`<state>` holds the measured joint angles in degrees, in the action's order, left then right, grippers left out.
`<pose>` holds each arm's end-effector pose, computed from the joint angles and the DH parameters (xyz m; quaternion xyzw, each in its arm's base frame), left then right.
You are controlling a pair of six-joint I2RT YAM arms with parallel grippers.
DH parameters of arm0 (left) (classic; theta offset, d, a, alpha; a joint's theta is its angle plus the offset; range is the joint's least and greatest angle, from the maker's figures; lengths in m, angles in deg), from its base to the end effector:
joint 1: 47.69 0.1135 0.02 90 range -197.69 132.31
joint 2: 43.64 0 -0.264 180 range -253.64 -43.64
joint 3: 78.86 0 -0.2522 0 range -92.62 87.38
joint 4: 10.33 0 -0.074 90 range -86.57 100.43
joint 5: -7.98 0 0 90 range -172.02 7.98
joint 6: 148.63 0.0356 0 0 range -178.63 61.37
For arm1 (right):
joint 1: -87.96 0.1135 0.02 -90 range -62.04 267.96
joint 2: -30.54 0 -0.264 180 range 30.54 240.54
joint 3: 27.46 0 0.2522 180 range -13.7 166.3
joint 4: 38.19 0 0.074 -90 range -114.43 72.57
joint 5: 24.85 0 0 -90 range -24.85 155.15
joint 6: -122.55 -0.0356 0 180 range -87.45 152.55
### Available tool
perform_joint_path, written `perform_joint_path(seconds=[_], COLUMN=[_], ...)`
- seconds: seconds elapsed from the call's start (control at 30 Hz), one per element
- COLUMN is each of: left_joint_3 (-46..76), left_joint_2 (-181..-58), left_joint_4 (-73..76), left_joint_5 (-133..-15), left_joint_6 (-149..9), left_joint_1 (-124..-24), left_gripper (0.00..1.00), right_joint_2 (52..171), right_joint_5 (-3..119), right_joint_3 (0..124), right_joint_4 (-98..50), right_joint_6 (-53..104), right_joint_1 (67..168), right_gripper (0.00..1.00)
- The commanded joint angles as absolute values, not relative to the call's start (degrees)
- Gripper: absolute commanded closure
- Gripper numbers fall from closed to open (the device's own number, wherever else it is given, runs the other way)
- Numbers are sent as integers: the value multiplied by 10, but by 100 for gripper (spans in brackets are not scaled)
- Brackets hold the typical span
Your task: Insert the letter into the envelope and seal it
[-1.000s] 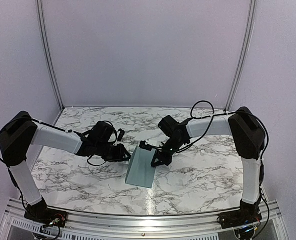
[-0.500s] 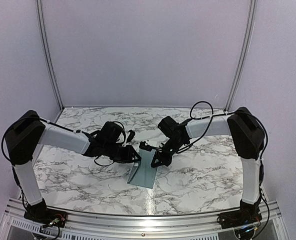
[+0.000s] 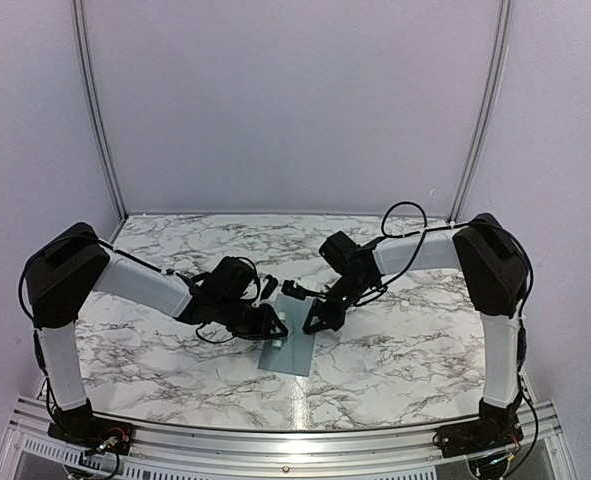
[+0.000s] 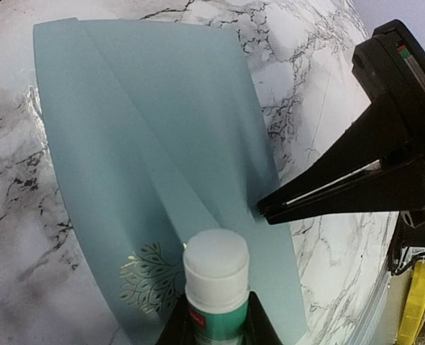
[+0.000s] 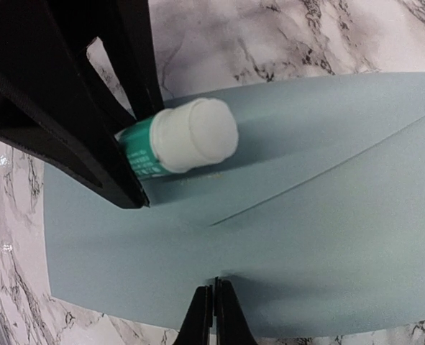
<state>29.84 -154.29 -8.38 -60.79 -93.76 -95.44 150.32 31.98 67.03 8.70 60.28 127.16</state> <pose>0.2518 -0.2964 0.1299 0.1739 0.8817 -0.3940 0.1927 0.3061 0.2748 0.1361 -0.5590 0.7655 0.2954 0.1195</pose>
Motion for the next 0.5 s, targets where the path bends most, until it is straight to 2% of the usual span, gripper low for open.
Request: perform_joint_path(seconds=[0.0,0.2,0.47], left_joint_3=[301,313,323], left_joint_2=[-1556,-1555,-1550], left_joint_4=[-101,-108,-115], left_joint_5=[-601,-600,-601], left_joint_6=[-946,-948,-949], left_joint_1=[-957,-957,-958], left_gripper=[100,100,100], right_joint_2=[1510,1501,1549], right_joint_5=[316,290,272], right_joint_3=[668,692,787], right_joint_4=[94,98,105], right_joint_6=[595,577,543], right_joint_1=[1265,1264,1254], right_gripper=[97,98,98])
